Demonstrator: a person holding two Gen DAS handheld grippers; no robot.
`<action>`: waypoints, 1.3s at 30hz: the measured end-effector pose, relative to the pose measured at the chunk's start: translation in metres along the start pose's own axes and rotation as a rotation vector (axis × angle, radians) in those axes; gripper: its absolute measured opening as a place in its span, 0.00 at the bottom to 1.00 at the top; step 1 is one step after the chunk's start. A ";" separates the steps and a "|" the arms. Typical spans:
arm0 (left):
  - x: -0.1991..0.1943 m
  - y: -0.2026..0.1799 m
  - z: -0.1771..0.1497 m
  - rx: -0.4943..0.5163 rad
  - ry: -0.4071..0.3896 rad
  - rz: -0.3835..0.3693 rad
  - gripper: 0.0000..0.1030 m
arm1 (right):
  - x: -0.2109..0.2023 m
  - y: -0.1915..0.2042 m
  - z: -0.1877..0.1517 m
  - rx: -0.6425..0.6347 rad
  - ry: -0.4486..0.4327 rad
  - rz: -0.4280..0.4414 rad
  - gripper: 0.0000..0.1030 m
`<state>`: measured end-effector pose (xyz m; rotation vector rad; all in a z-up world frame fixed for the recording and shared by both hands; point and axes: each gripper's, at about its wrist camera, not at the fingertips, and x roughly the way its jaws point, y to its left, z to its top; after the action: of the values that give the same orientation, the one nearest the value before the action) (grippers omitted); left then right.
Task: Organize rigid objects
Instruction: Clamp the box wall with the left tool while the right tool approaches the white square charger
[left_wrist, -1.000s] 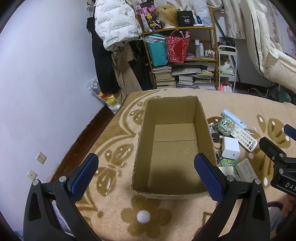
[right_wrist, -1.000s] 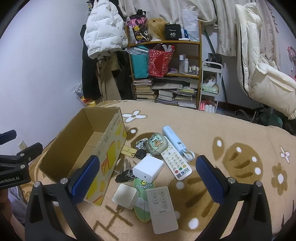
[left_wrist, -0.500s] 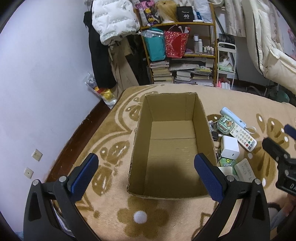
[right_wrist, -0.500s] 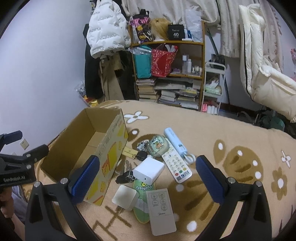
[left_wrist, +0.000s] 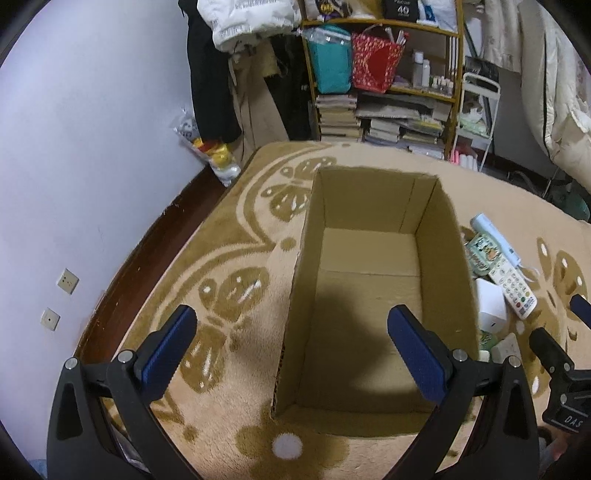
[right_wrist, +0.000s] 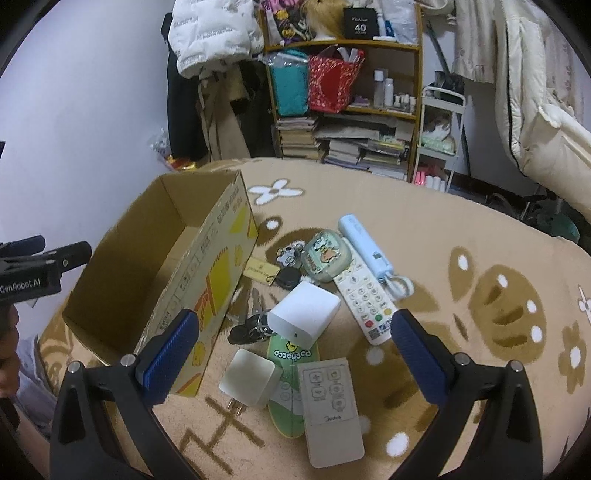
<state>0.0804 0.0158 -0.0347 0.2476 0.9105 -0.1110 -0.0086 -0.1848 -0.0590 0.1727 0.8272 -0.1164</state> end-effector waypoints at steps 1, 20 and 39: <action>0.006 0.001 0.001 -0.003 0.019 0.001 0.99 | 0.003 0.001 -0.001 -0.002 0.006 0.002 1.00; 0.070 0.004 -0.009 -0.014 0.205 0.032 0.90 | 0.053 0.017 -0.016 -0.008 0.162 0.076 0.93; 0.088 -0.001 -0.022 0.006 0.301 0.061 0.42 | 0.080 0.036 -0.040 -0.103 0.290 0.093 0.62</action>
<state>0.1172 0.0218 -0.1176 0.3023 1.2011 -0.0193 0.0224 -0.1442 -0.1408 0.1327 1.1094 0.0404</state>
